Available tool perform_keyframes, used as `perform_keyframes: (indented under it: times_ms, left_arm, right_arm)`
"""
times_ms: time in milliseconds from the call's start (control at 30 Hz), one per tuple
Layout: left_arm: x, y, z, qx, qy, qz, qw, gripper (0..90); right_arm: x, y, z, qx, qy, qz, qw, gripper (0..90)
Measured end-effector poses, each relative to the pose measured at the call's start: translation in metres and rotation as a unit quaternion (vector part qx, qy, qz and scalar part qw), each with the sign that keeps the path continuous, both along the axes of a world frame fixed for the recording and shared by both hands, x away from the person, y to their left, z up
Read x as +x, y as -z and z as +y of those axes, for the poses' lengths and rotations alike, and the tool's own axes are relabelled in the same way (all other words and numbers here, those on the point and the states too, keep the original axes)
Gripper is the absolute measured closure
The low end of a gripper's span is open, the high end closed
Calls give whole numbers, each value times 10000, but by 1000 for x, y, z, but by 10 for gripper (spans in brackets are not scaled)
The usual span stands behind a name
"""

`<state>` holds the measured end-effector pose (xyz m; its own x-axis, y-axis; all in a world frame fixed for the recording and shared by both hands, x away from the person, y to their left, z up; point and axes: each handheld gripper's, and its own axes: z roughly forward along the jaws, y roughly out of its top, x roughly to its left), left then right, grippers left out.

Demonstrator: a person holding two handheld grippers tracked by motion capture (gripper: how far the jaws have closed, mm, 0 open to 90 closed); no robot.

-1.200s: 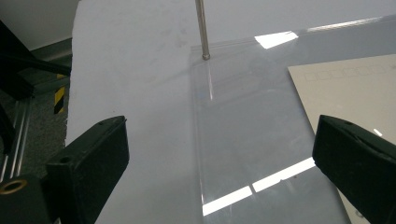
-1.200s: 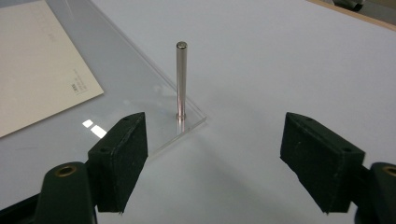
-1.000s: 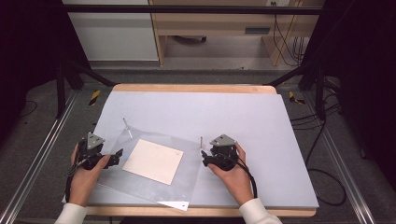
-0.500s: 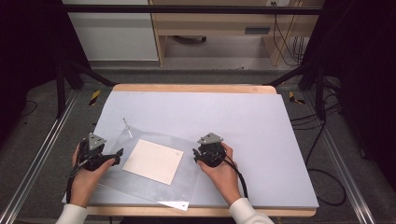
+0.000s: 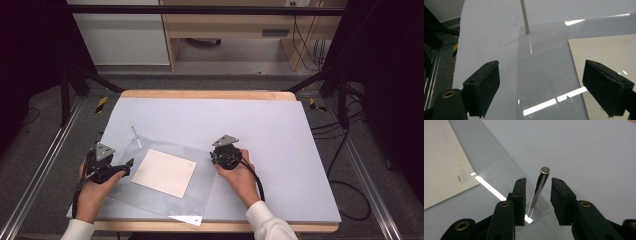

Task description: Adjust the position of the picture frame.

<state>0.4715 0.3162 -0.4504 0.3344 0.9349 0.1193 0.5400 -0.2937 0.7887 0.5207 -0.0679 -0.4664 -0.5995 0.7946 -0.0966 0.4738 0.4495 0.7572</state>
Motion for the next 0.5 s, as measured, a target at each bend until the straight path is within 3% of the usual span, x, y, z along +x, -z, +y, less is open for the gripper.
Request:
perform_keyframes:
  times_ms: [33, 100, 167, 233, 333, 500]
  left_arm:
    - [0, 0, 0, 0, 0, 0, 10000, 142]
    - [-1, 0, 0, 6, 18, 5, 10000, 146]
    - [-1, -1, -1, -3, 32, 1, 10000, 149]
    - [-1, -1, -2, -17, 47, 1, 10000, 152]
    - [-2, -2, -2, -56, 61, -14, 10000, 158]
    - [0, -5, -3, -103, 85, -16, 9999, 176]
  right_arm:
    - [0, 0, 0, 0, 0, 0, 10000, 638]
    - [2, -1, -6, 9, -326, 38, 9995, 583]
    - [3, -2, -8, -18, -425, 27, 9991, 583]
    - [7, -3, -14, 137, -719, 40, 9973, 622]
    - [12, -3, -18, 299, -861, 86, 9958, 662]
    - [13, 1, -19, 254, -958, 167, 9949, 683]
